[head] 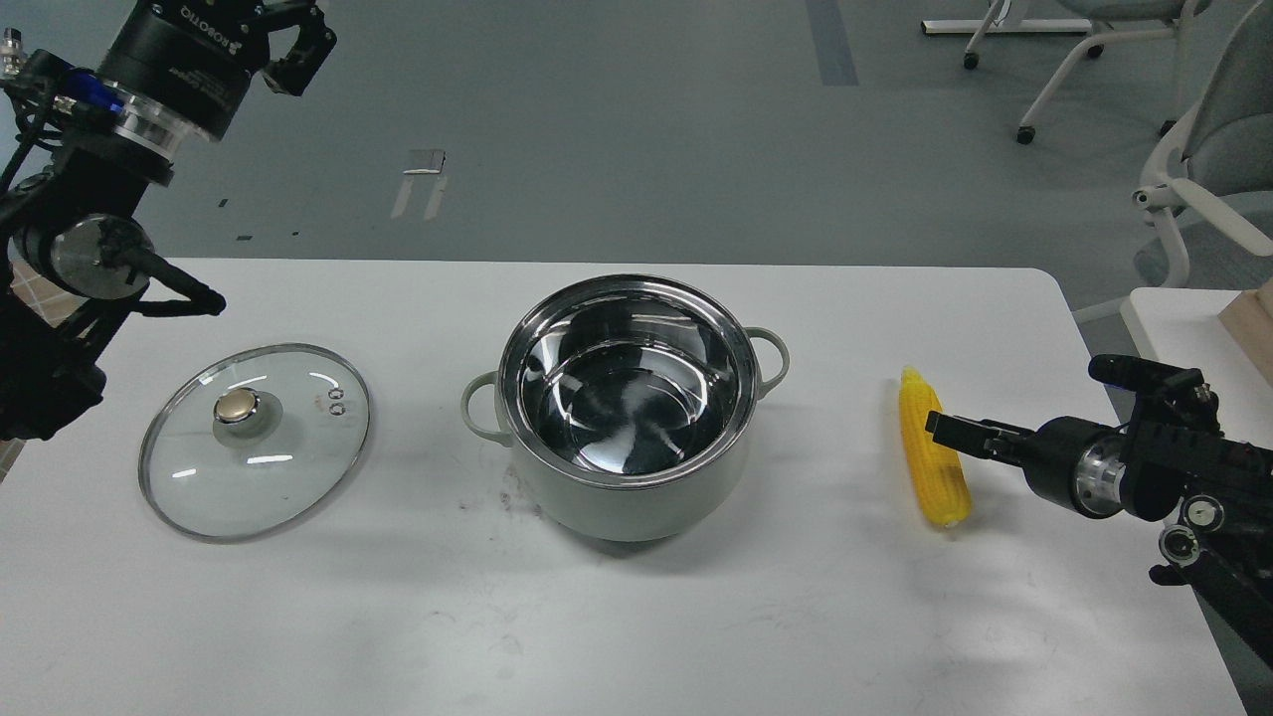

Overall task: Open pot and put corn in
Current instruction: 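Grasp the yellow corn cob with the right gripper, then carry the corn over the open pot and lower it inside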

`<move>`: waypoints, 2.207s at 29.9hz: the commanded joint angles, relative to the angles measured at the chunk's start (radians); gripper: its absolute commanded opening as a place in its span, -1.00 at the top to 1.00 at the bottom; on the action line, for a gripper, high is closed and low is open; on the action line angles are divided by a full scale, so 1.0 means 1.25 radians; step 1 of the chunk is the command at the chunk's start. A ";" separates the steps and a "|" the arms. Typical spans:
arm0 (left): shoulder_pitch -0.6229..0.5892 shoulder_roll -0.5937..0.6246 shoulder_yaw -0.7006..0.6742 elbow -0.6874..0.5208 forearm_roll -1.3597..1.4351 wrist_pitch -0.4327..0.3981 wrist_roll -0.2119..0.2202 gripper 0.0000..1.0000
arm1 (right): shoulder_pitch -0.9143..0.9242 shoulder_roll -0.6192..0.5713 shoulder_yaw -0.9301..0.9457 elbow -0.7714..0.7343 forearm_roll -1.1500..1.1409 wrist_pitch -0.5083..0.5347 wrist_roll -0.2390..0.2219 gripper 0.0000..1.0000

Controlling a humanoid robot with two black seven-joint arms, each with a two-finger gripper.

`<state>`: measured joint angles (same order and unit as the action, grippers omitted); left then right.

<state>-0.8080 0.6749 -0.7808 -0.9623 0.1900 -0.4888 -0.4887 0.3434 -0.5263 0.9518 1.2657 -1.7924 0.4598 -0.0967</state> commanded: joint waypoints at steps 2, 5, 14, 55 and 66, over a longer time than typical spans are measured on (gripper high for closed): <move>0.012 -0.002 -0.004 -0.033 0.000 0.000 0.000 -0.95 | 0.012 0.037 -0.007 -0.025 -0.019 0.002 0.000 -0.70; 0.012 -0.004 -0.006 -0.033 0.000 0.000 0.000 -0.95 | 0.033 0.043 -0.025 -0.039 -0.058 0.002 0.000 -0.51; 0.013 -0.002 -0.023 -0.033 0.000 0.000 0.000 -0.95 | 0.035 0.046 -0.036 -0.057 -0.061 -0.002 0.004 0.71; 0.013 0.054 -0.025 -0.028 -0.001 0.000 0.004 -0.95 | 0.306 0.304 -0.246 0.033 -0.182 -0.068 0.011 0.72; 0.013 0.058 -0.025 -0.029 -0.002 0.000 0.001 -0.95 | 0.289 0.318 -0.251 0.040 -0.175 -0.072 0.020 -0.54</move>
<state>-0.7912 0.7439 -0.8114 -0.9980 0.1871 -0.4887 -0.4876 0.7140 -0.1420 0.6381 1.3149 -2.0173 0.3719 -0.0733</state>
